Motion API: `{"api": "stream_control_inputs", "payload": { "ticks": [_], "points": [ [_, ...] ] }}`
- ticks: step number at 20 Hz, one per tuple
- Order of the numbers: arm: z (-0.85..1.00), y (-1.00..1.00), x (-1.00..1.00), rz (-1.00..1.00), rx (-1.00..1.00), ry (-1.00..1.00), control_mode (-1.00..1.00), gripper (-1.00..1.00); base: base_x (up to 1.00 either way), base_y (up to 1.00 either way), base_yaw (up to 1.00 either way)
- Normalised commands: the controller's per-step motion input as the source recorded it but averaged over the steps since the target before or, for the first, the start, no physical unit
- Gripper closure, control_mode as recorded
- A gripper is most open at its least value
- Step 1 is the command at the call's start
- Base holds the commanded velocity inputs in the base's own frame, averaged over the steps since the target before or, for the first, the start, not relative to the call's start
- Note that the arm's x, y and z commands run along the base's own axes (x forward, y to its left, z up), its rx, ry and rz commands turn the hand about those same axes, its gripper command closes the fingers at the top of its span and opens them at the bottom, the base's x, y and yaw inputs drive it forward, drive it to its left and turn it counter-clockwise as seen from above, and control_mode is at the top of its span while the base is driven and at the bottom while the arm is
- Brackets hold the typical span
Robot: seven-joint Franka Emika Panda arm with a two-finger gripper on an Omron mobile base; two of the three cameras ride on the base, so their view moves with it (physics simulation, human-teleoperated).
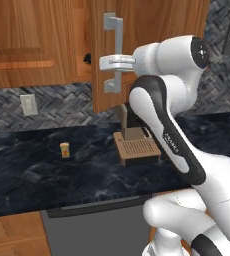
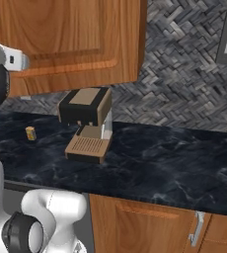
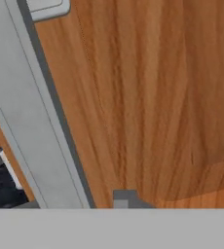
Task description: Pick the bar soap and dish brush from the cabinet and place them on the counter.
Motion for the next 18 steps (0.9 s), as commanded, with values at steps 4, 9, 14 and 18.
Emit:
{"api": "stream_control_inputs", "payload": {
  "ticks": [4,9,14,18],
  "points": [
    [0.24,-0.56,-0.32,0.09,0.04,0.07,-1.00,1.00,0.00,0.00,0.00],
    [0.20,-0.57,-0.33,0.09,0.06,0.06,-1.00,1.00,0.00,0.00,0.00],
    [0.04,-0.19,-0.09,0.08,0.05,0.05,-1.00,-1.00,0.00,0.00,0.00],
    [0.01,-0.06,0.01,0.12,0.07,0.01,-1.00,-1.00,0.00,0.00,0.00]
  ]
}}
